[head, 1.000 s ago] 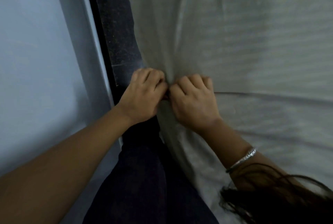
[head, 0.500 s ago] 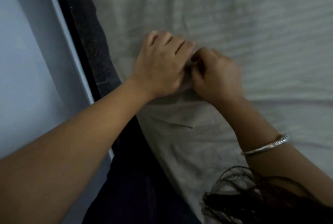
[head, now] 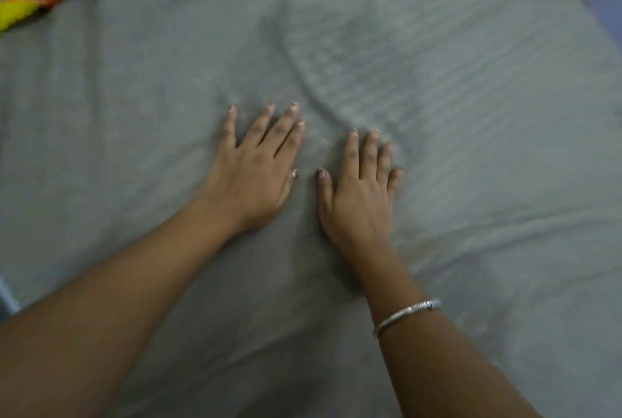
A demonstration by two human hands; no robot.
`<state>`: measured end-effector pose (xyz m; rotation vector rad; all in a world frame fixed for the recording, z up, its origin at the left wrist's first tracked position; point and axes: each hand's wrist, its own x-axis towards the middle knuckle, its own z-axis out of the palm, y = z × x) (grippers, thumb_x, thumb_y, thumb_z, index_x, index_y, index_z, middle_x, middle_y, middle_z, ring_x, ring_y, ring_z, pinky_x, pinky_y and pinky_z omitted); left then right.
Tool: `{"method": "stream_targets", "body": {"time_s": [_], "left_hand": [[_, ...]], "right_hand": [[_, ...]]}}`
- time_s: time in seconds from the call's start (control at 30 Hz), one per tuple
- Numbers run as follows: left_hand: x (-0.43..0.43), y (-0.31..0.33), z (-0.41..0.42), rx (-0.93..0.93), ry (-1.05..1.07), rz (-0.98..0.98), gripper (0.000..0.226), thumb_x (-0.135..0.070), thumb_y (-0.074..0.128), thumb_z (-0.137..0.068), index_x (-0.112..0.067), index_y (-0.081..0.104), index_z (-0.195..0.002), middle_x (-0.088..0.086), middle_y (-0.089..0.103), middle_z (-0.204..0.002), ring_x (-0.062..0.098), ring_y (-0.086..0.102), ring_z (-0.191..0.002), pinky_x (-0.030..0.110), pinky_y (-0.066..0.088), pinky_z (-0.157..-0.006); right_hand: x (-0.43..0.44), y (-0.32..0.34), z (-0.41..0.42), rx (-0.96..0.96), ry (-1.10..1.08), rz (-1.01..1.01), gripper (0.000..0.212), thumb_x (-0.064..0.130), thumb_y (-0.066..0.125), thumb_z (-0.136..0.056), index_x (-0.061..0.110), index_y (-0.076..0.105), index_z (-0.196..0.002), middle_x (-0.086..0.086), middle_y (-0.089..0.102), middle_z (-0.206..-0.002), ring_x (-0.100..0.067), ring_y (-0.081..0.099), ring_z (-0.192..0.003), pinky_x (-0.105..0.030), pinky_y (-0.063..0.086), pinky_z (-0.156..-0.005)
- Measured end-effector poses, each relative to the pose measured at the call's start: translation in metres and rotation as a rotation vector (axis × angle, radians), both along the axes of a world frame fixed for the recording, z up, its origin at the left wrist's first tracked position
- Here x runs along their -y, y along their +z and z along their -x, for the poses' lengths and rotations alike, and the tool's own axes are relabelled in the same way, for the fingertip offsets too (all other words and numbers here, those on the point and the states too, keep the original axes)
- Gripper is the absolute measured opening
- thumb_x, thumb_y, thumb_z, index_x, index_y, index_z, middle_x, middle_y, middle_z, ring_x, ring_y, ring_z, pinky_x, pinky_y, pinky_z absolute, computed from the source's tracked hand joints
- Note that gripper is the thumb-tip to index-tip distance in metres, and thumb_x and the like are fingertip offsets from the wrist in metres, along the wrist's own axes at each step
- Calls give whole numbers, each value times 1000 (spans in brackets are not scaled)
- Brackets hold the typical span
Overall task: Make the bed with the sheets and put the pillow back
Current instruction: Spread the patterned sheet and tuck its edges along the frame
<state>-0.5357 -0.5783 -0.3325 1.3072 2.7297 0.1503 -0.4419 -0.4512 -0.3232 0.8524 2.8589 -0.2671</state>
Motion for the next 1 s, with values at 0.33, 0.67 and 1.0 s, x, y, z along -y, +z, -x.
{"method": "stream_targets", "body": {"time_s": [0.33, 0.67, 1.0], "left_hand": [[-128, 2, 85, 25, -101, 62, 65, -41, 28, -90, -11, 28, -147, 6, 18, -157, 30, 20, -143, 64, 8, -108], [-248, -14, 89, -58, -560, 17, 79, -47, 21, -77, -10, 33, -145, 10, 26, -154, 33, 26, -141, 60, 15, -109], [-302, -14, 151, -205, -1124, -24, 77, -60, 14, -94, -3, 38, -141, 16, 40, -146, 32, 38, -134, 53, 24, -110]], "right_hand": [[-110, -3, 57, 1, 24, -7, 63, 53, 27, -96, 28, 13, -151, 6, 5, -159, -23, -3, -147, -52, -3, -115], [-188, -11, 44, -10, -144, -82, 72, 60, 11, -86, 30, 15, -151, 8, 11, -159, -29, 1, -146, -52, 0, -114], [-242, -11, 49, -39, 23, -113, 89, 64, 17, -83, 6, 15, -150, -12, 10, -158, -26, 7, -146, -38, 1, -116]]}}
